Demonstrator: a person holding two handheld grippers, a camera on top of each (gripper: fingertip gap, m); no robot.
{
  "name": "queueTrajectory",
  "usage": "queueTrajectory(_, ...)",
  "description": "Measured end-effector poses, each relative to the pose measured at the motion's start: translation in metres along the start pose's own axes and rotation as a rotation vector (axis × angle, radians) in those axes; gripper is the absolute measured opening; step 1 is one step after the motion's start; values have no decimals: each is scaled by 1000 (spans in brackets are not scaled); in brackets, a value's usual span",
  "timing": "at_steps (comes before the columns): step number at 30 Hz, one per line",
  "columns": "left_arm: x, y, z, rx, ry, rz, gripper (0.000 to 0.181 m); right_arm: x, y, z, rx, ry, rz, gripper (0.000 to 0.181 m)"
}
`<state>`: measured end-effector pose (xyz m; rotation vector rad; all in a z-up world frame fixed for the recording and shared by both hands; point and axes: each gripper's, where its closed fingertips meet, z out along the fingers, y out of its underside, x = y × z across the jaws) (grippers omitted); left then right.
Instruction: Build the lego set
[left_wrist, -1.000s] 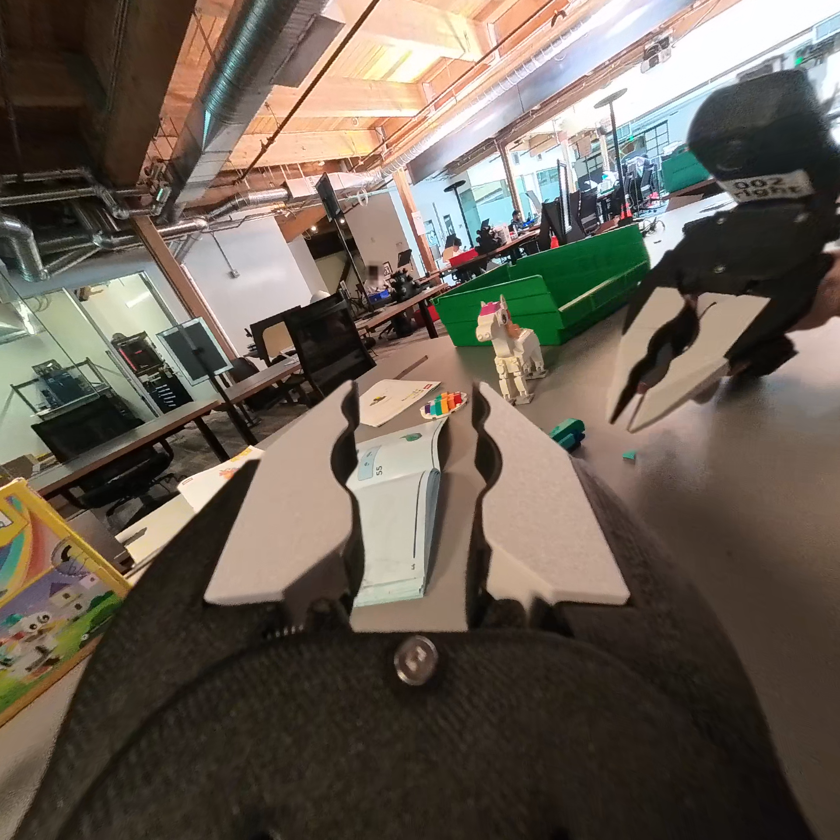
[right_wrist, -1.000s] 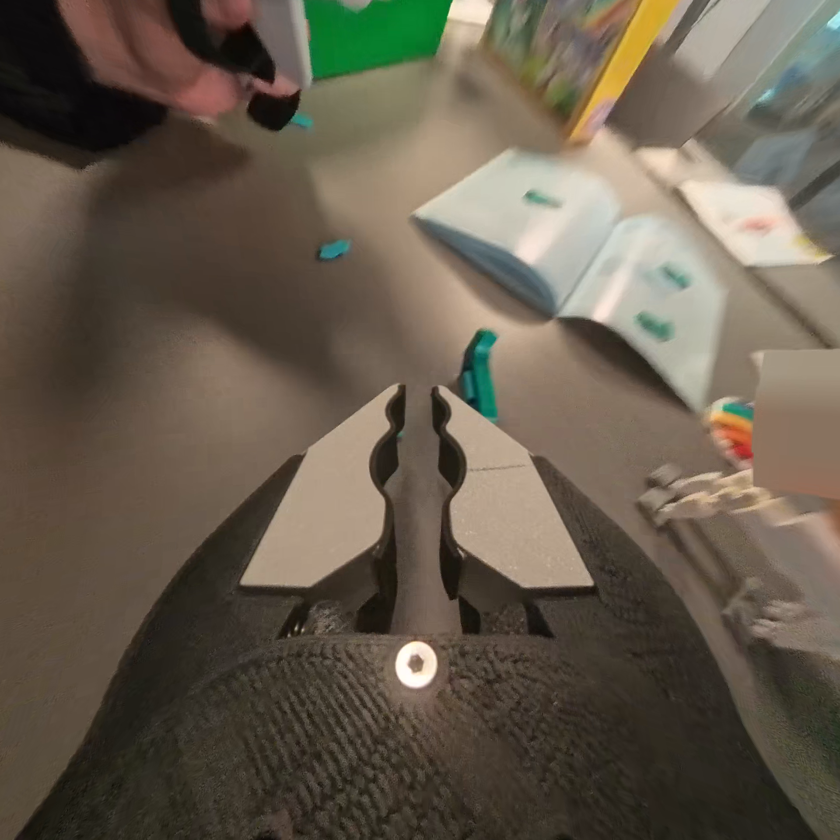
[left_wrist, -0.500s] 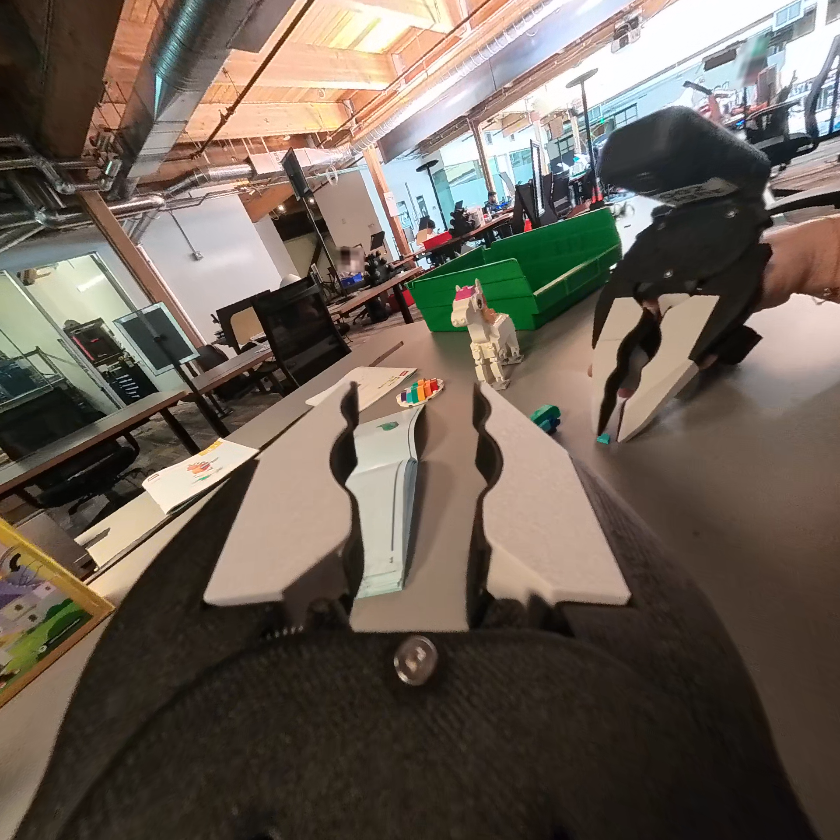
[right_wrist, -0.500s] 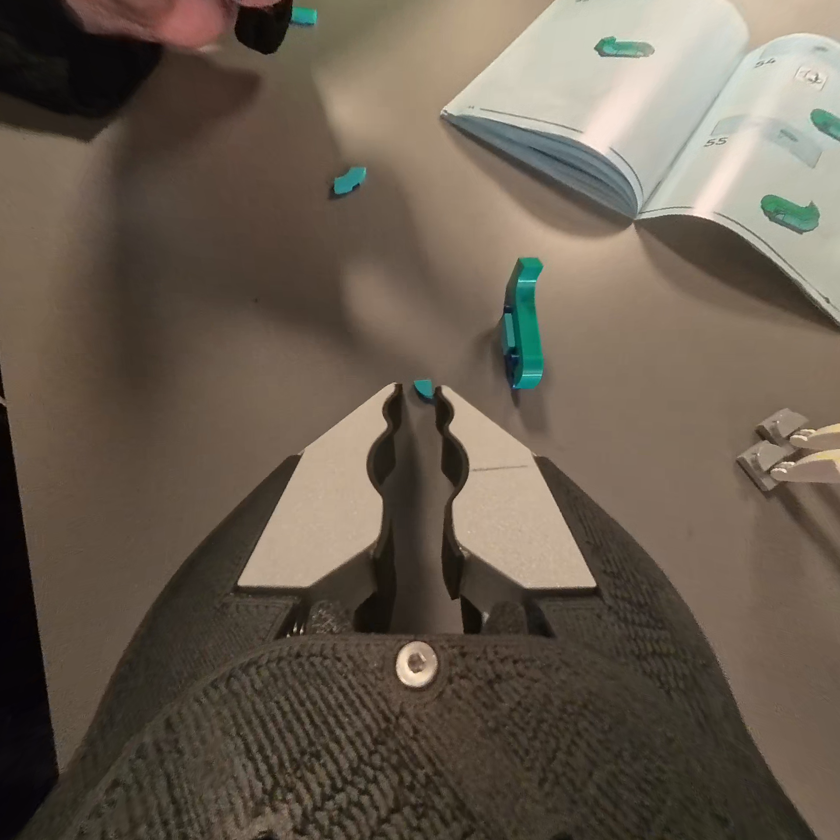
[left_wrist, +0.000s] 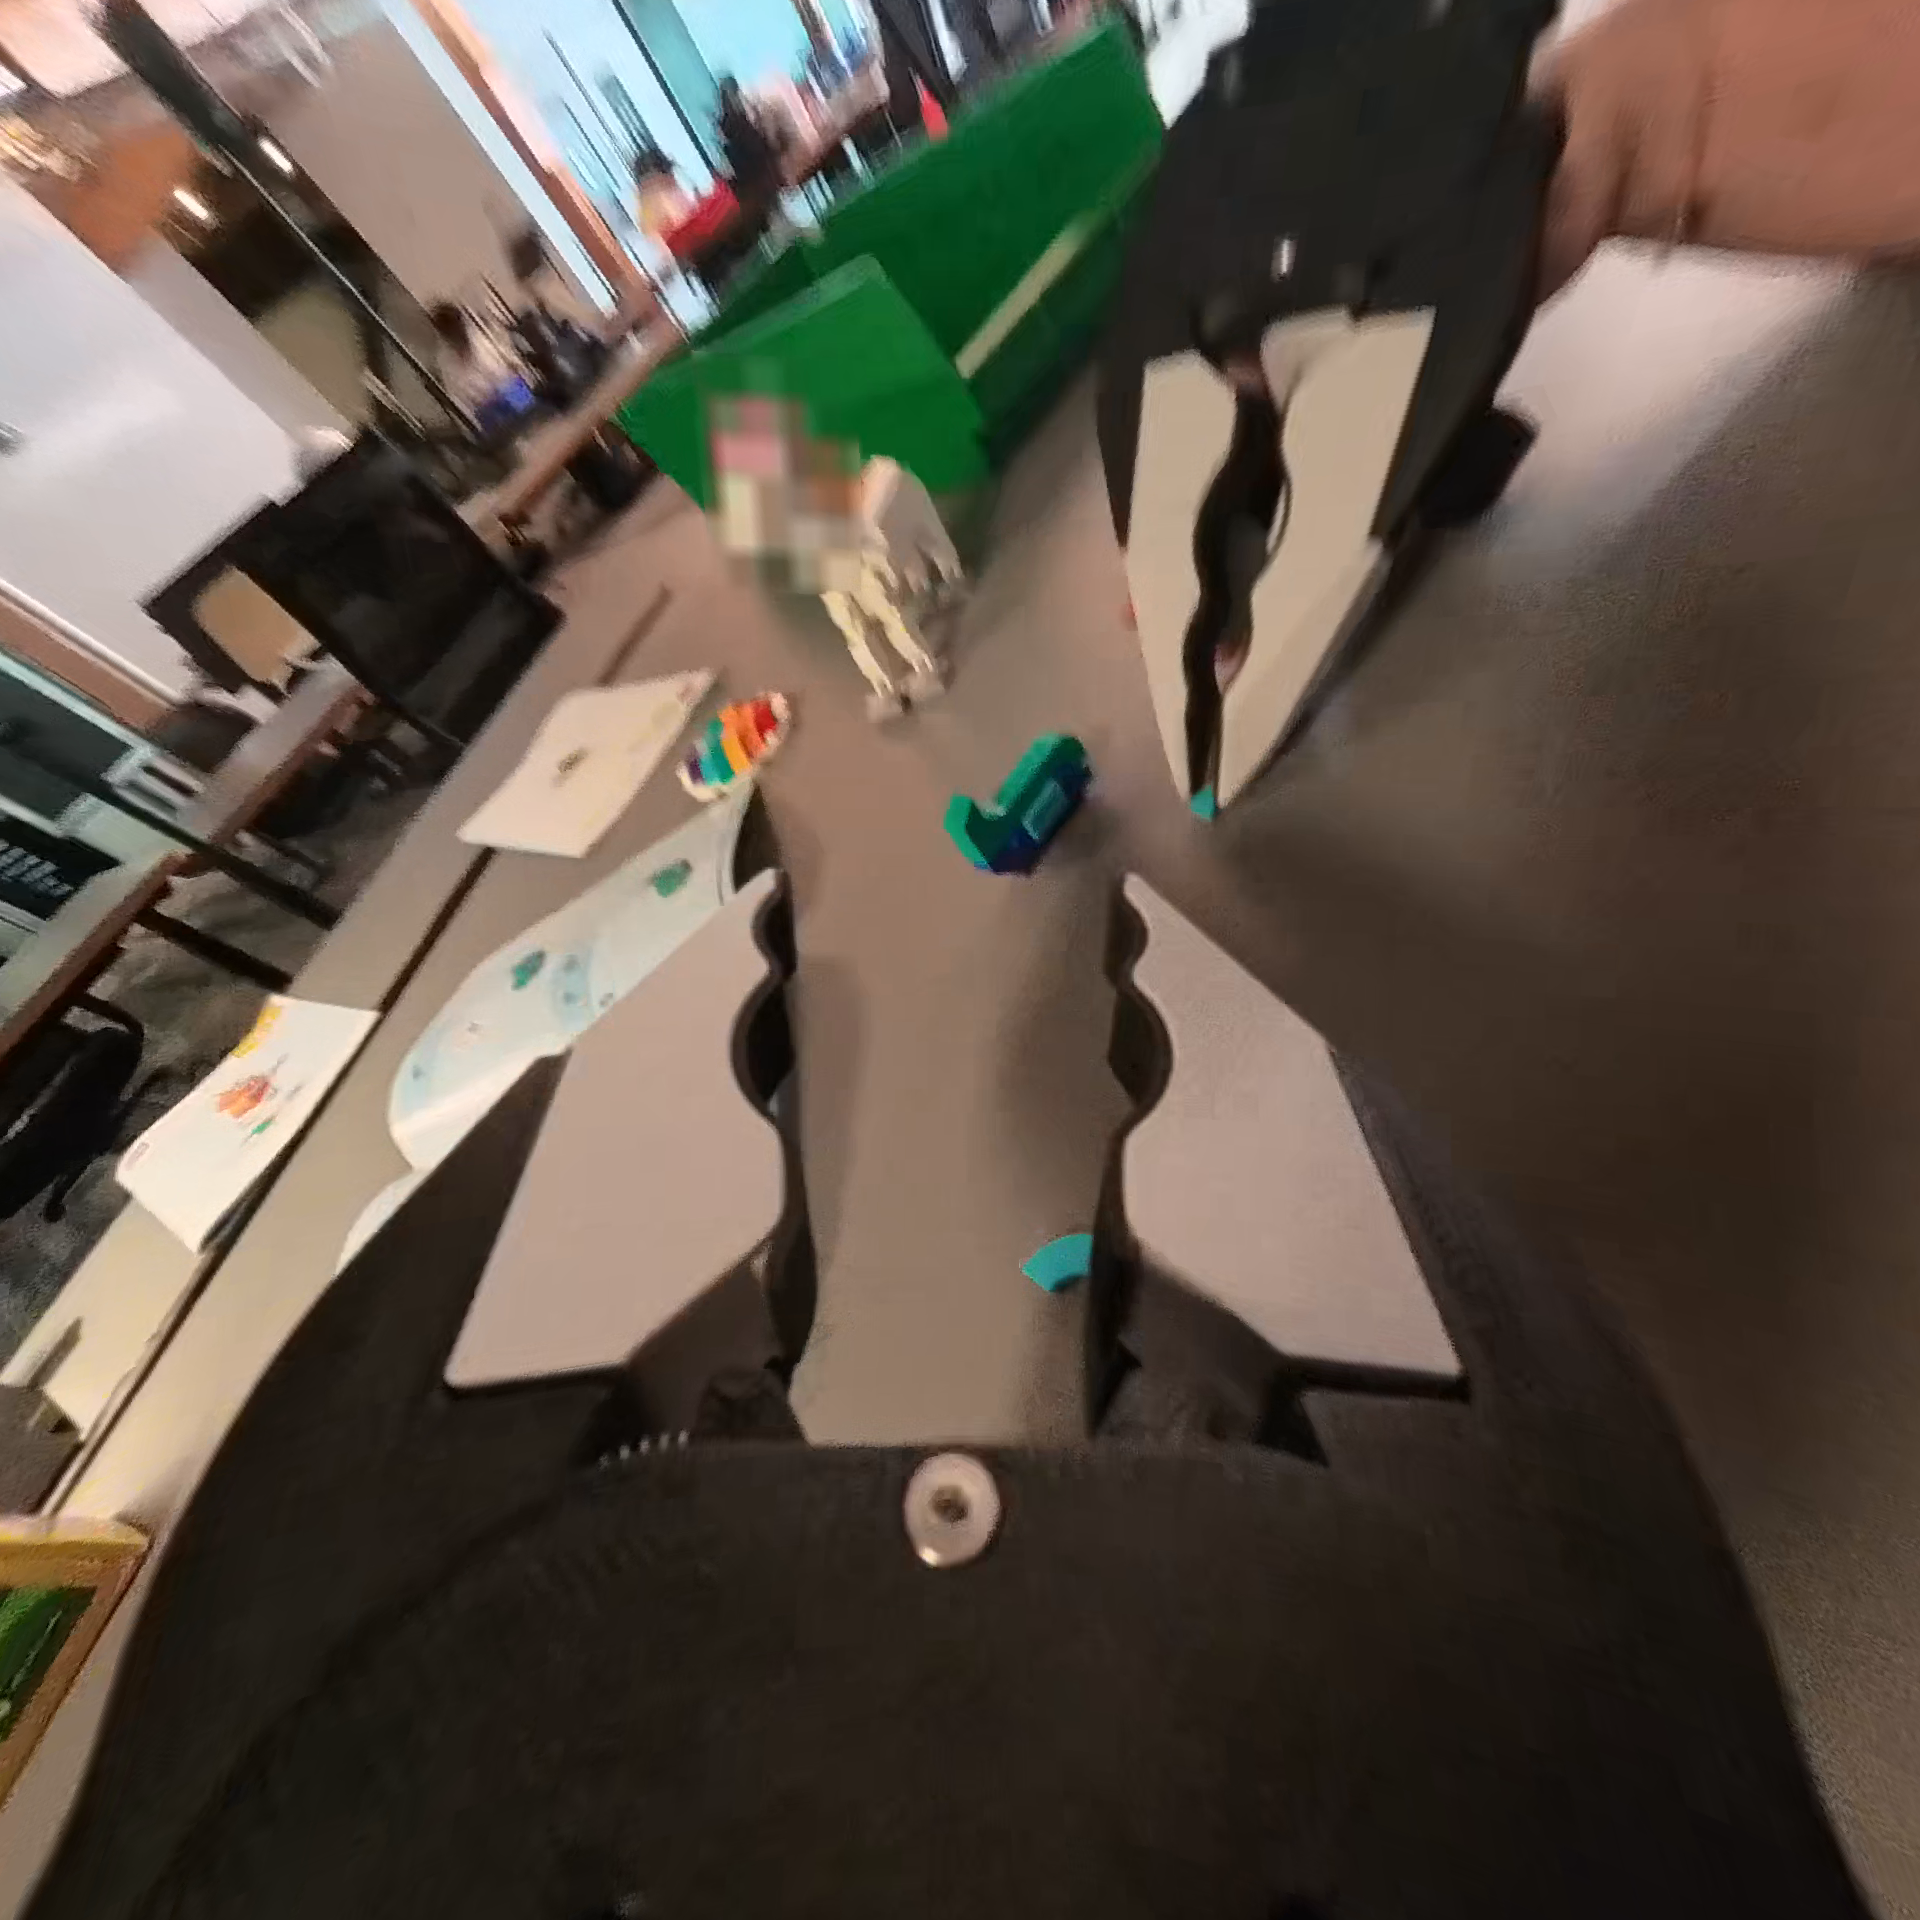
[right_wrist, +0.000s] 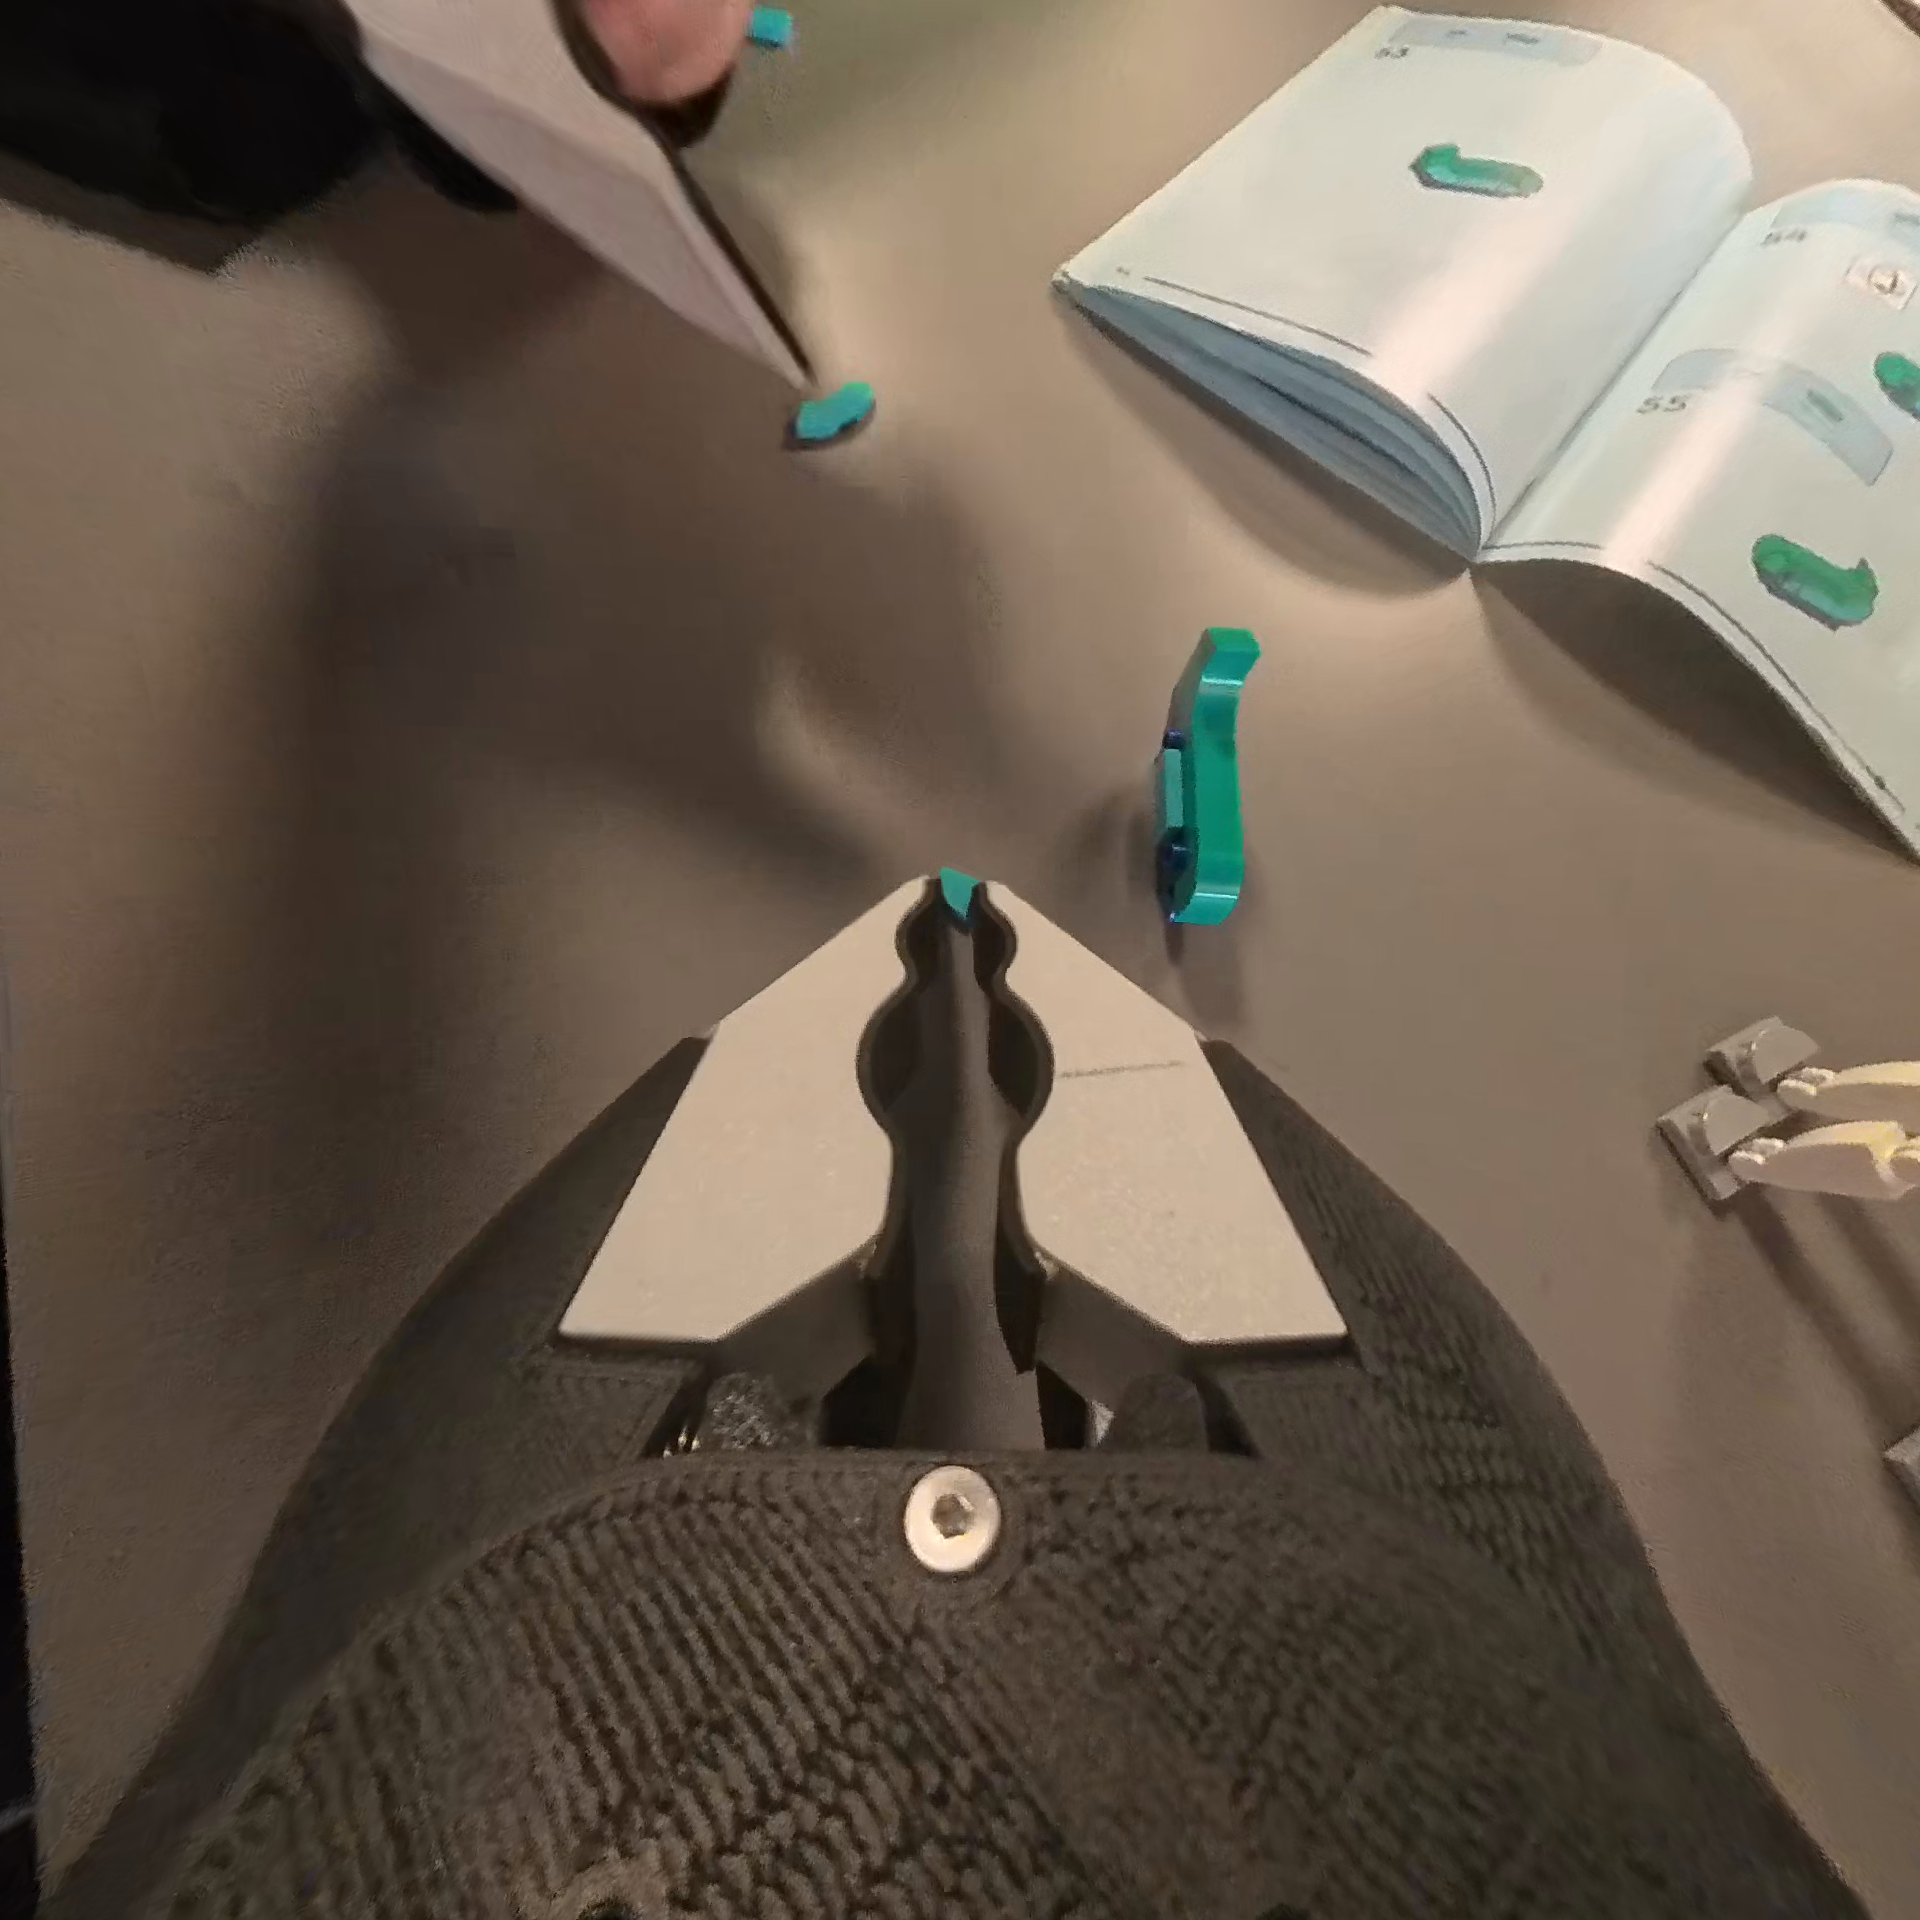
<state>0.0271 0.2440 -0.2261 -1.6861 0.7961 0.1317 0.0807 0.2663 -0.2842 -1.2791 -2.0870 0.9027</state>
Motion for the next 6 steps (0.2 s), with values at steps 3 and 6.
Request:
queueTrajectory(3,-1,14,22,-120,75,-3,68,4,-9,-6,74,10,-29,3)
queueTrajectory(6,-8,19,44,-160,144,-79,72,12,-15,-13,141,57,-59,3)
